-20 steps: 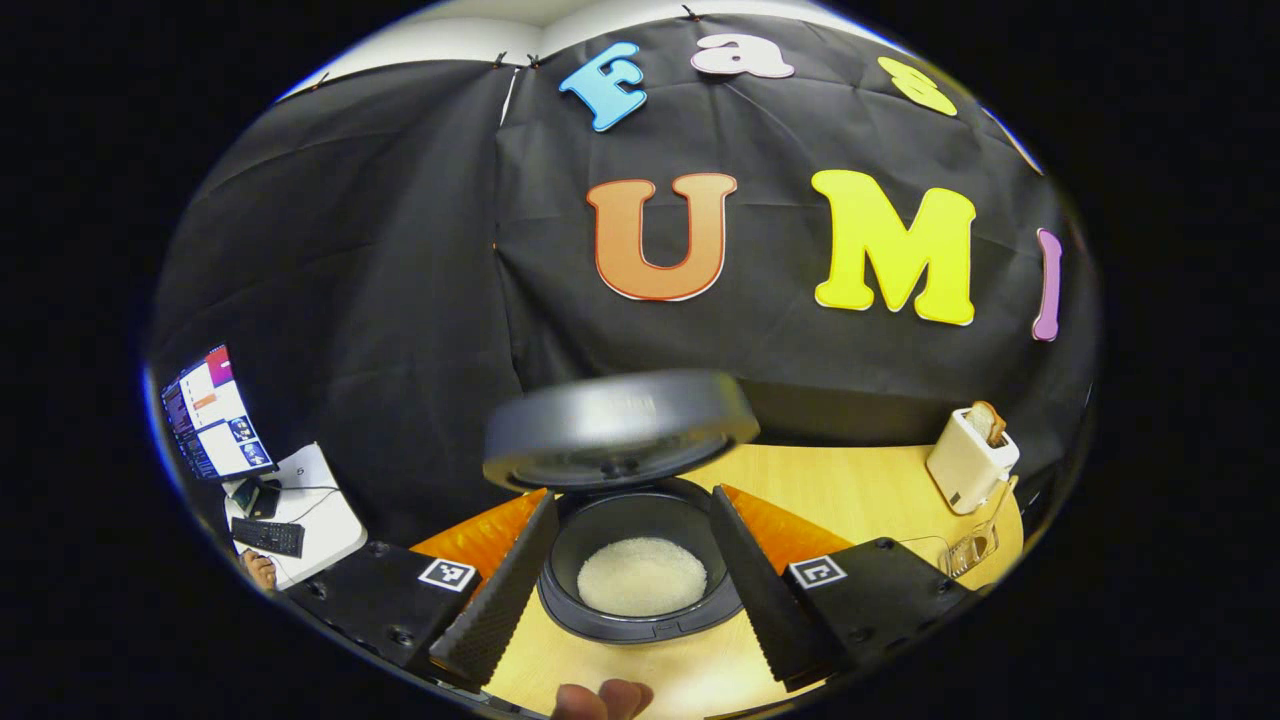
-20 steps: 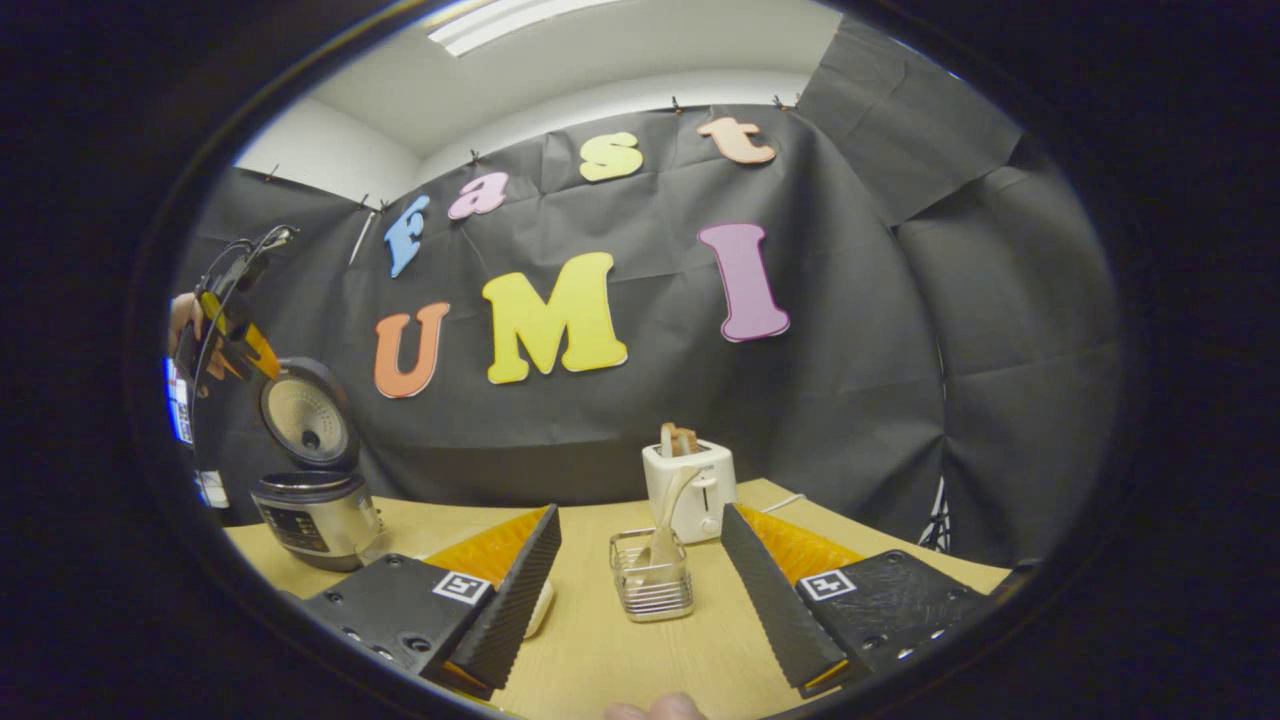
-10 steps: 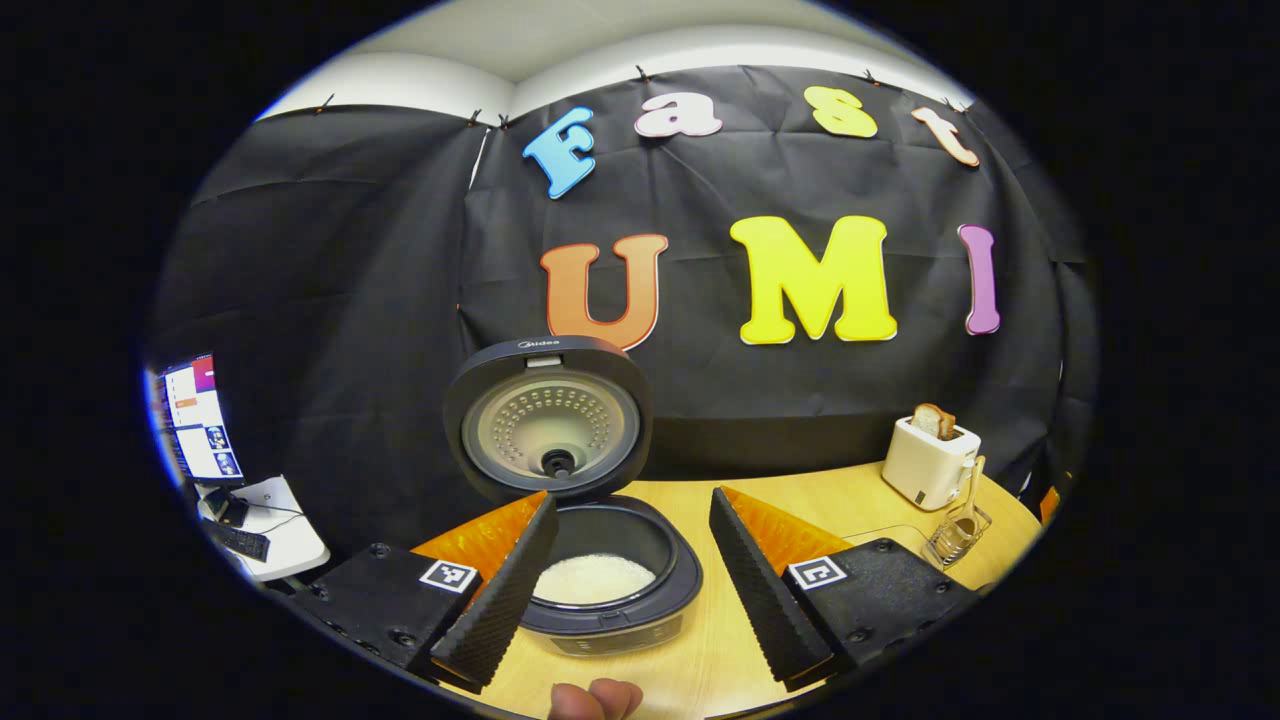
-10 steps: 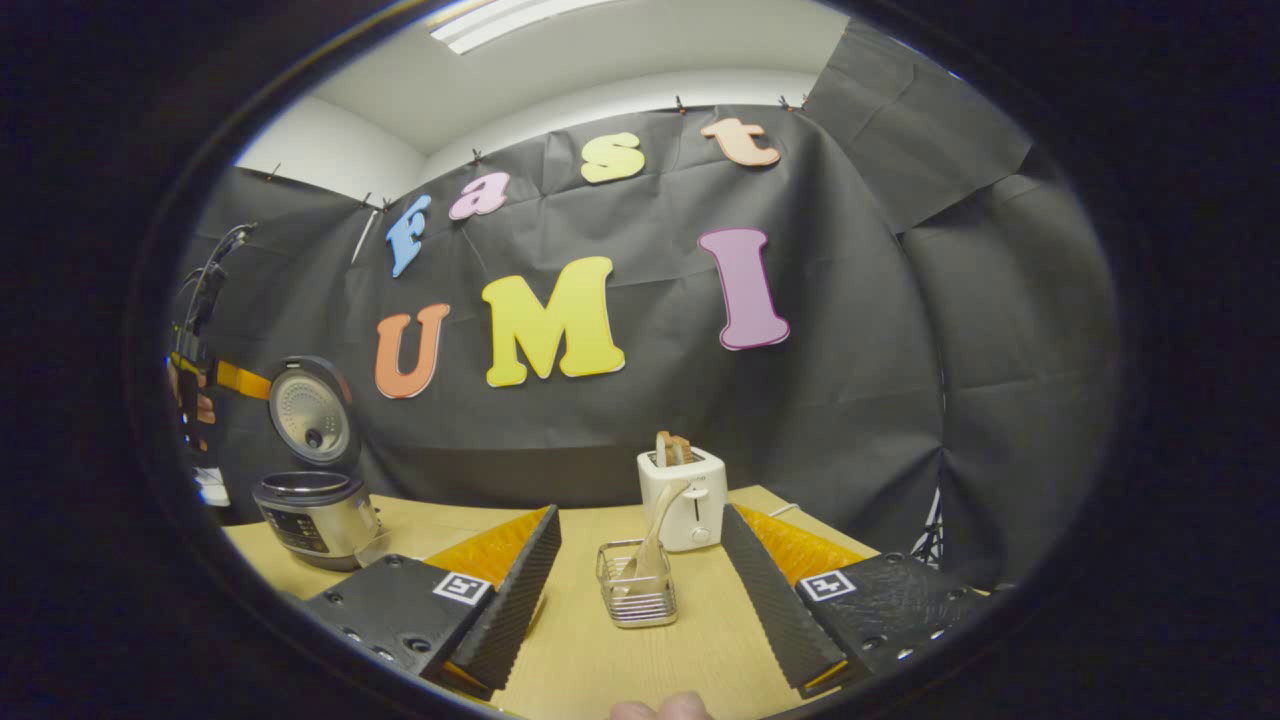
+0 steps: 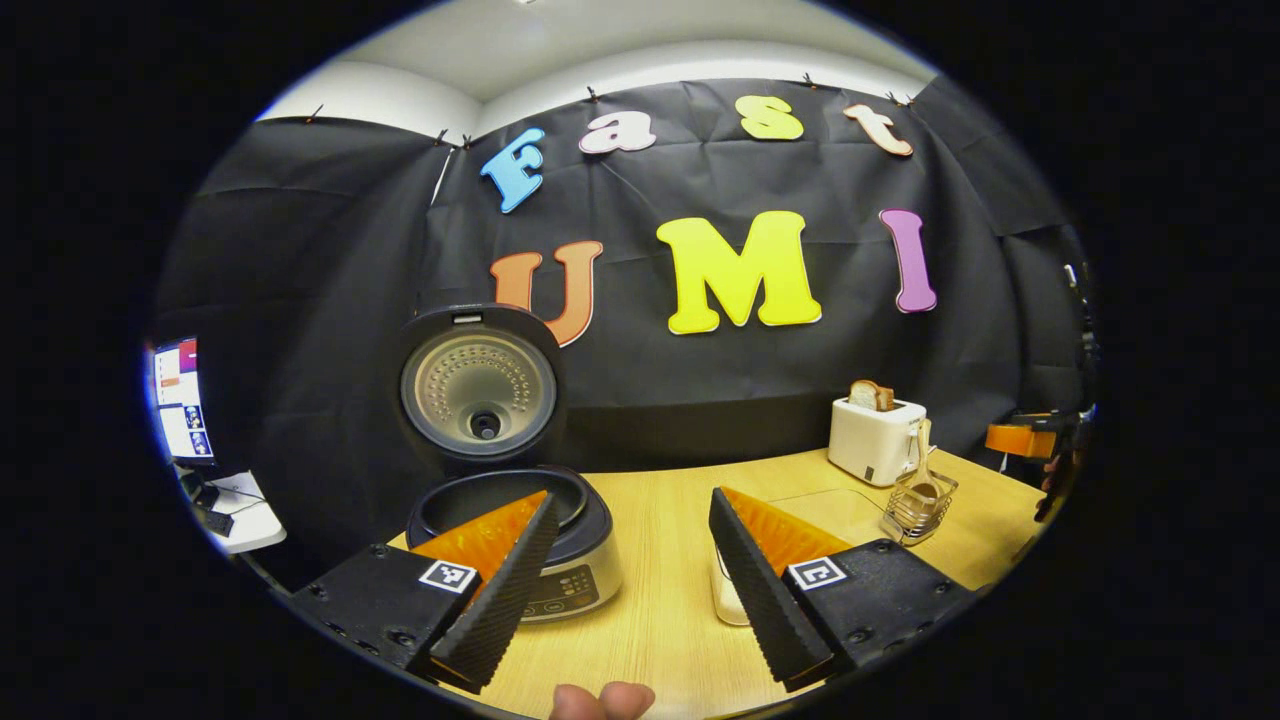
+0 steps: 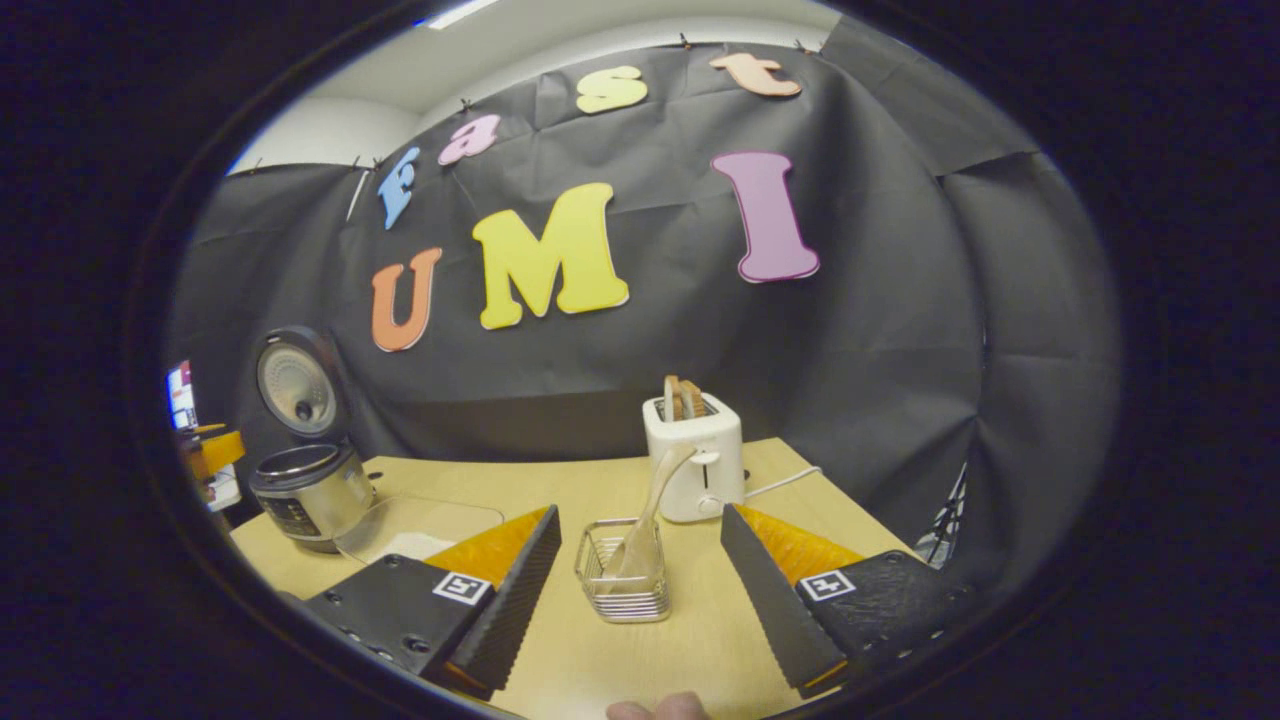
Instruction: Close the left gripper, press the button to open the rice cooker; take a wooden spoon from the chopstick holder with the right hand, scoop a spoonful of rice and pour it into the rice cooker, then put the wooden spoon back into the chopstick holder.
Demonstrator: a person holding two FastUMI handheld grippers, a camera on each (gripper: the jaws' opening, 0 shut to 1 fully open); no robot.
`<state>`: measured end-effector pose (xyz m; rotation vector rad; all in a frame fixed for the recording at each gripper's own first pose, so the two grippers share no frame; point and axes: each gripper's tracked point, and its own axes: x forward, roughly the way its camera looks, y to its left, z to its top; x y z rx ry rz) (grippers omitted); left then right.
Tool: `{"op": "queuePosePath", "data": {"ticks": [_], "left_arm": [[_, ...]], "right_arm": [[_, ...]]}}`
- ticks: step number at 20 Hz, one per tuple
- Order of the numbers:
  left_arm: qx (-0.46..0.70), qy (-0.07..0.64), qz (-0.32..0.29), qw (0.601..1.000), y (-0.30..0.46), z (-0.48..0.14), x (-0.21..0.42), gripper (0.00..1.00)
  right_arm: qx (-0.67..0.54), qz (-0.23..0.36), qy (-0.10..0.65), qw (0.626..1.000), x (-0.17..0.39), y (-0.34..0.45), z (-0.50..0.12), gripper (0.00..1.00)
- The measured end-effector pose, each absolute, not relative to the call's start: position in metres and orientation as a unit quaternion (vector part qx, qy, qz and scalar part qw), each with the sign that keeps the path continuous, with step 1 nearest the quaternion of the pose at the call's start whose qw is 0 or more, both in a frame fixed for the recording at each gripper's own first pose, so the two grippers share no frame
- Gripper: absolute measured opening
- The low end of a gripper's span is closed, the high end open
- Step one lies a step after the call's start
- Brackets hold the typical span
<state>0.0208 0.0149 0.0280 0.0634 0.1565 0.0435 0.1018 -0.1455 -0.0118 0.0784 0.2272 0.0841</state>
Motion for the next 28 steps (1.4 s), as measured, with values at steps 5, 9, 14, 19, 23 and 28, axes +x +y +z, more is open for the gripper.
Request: {"op": "queuePosePath", "data": {"ticks": [5,9,14,19,23,28], "left_arm": [[0.027,0.075,0.040,0.996,0.017,0.023,0.009,0.97],[0.013,0.093,0.062,0.994,0.028,0.010,0.008,0.97],[0.019,0.109,0.078,0.991,0.039,-0.003,0.014,0.97],[0.026,0.111,0.088,0.990,0.048,-0.003,0.017,0.97],[0.028,0.117,0.090,0.989,0.050,-0.006,0.016,0.97],[0.035,0.112,0.091,0.989,0.050,0.001,0.014,0.97]], "right_arm": [[0.040,0.069,0.169,0.982,0.171,-0.142,-0.041,0.96],[0.057,0.090,0.207,0.972,0.223,-0.138,-0.068,0.96],[0.115,0.102,0.230,0.961,0.258,-0.138,-0.082,0.95],[0.142,0.119,0.259,0.948,0.275,-0.127,-0.102,0.87],[0.139,0.112,0.267,0.947,0.278,-0.130,-0.109,0.48],[0.132,0.119,0.246,0.953,0.266,-0.134,-0.083,0.26]]}}
